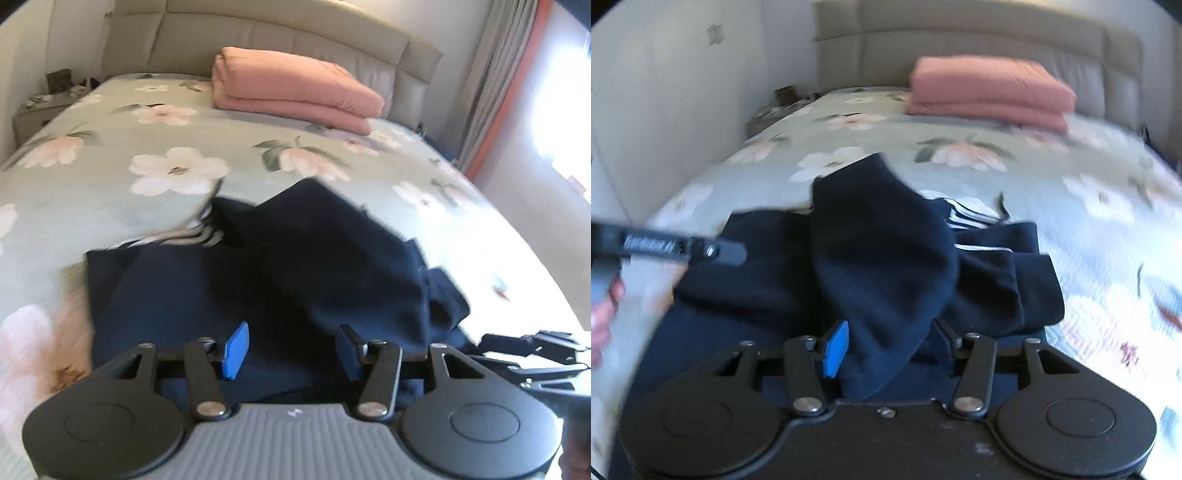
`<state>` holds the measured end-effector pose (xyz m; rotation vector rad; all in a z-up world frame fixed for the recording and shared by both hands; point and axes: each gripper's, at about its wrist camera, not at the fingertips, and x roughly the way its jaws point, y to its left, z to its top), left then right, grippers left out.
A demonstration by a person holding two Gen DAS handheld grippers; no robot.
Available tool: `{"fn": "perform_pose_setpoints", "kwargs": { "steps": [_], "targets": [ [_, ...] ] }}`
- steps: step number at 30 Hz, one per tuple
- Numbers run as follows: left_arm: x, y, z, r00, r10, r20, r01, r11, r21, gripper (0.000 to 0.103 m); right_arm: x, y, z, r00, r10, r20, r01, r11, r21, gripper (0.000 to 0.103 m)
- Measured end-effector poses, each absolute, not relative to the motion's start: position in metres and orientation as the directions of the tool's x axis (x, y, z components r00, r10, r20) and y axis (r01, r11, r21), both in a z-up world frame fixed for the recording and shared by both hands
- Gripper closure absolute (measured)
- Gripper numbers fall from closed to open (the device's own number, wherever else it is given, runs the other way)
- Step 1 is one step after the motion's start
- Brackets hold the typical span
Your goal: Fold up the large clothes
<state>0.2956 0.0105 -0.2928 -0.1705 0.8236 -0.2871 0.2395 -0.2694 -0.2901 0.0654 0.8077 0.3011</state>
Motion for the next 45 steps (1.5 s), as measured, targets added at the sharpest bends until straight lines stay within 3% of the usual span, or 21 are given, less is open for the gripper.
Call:
{"fn": "perform_pose_setpoints", "kwargs": {
  "steps": [4,11,12,13,14,19,22,23,24,27,31,35,39,41,43,45],
  "targets": [
    [0.320,-0.003,-0.292,0.634,-0.328,-0.700,0.187,0.944,-0.273,0.043,0.281,-0.290,-0.291,0.635,0.315,-0.705,-0.193,0.949,0.250,0.027],
    [0.323,-0.003,-0.298,0.621,-0.319,-0.716,0.152,0.945,-0.290,0.043,0.364,-0.298,-0.345,0.505,0.417,-0.756,-0.142,0.904,0.403,0.026],
    [0.320,-0.001,-0.301,0.613,-0.317,-0.724,0.142,0.945,-0.293,0.043,0.369,-0.296,-0.353,0.481,0.449,-0.753,-0.130,0.886,0.445,0.036],
    [0.317,0.002,-0.304,0.605,-0.314,-0.732,0.132,0.946,-0.297,0.043,0.368,-0.295,-0.355,0.489,0.478,-0.730,-0.127,0.867,0.482,0.077],
    [0.314,0.005,-0.307,0.601,-0.311,-0.736,0.125,0.946,-0.298,0.043,0.364,-0.293,-0.348,0.504,0.497,-0.706,-0.139,0.854,0.502,0.093],
    [0.299,0.028,-0.306,0.615,-0.289,-0.734,0.077,0.948,-0.309,0.043,0.324,-0.271,-0.256,0.647,0.508,-0.568,-0.313,0.857,0.410,0.092],
    [0.291,0.040,-0.296,0.641,-0.278,-0.715,0.051,0.945,-0.322,0.043,0.295,-0.245,-0.209,0.691,0.483,-0.538,-0.430,0.873,0.232,0.092],
    [0.289,0.044,-0.293,0.649,-0.273,-0.710,0.044,0.945,-0.324,0.043,0.284,-0.232,-0.207,0.679,0.465,-0.567,-0.471,0.869,0.149,0.092],
    [0.287,0.048,-0.290,0.655,-0.270,-0.706,0.039,0.945,-0.326,0.043,0.275,-0.219,-0.212,0.649,0.452,-0.612,-0.515,0.853,0.083,0.084],
    [0.283,0.059,-0.285,0.660,-0.261,-0.704,0.027,0.945,-0.325,0.042,0.237,-0.191,-0.255,0.483,0.408,-0.775,-0.657,0.754,-0.013,0.047],
    [0.285,0.065,-0.293,0.627,-0.281,-0.726,0.048,0.945,-0.325,0.041,0.215,-0.209,-0.291,0.413,0.348,-0.842,-0.603,0.797,0.034,0.048],
    [0.299,0.060,-0.311,0.592,-0.358,-0.722,0.056,0.912,-0.407,0.041,0.248,-0.248,-0.301,0.428,0.374,-0.823,-0.350,0.908,0.231,0.048],
    [0.322,0.056,-0.334,0.548,-0.435,-0.715,0.002,0.855,-0.519,0.042,0.291,-0.261,-0.304,0.432,0.448,-0.783,-0.168,0.893,0.418,0.047],
    [0.329,0.055,-0.344,0.527,-0.444,-0.725,-0.021,0.846,-0.533,0.042,0.310,-0.258,-0.311,0.411,0.477,-0.777,-0.092,0.870,0.485,0.045],
    [0.332,0.057,-0.351,0.510,-0.484,-0.711,-0.034,0.815,-0.579,0.042,0.324,-0.249,-0.319,0.375,0.485,-0.790,-0.037,0.859,0.510,0.032],
    [0.335,0.059,-0.361,0.481,-0.545,-0.687,-0.045,0.767,-0.640,0.041,0.334,-0.246,-0.332,0.338,0.501,-0.797,0.007,0.845,0.535,0.032]
  ]
}}
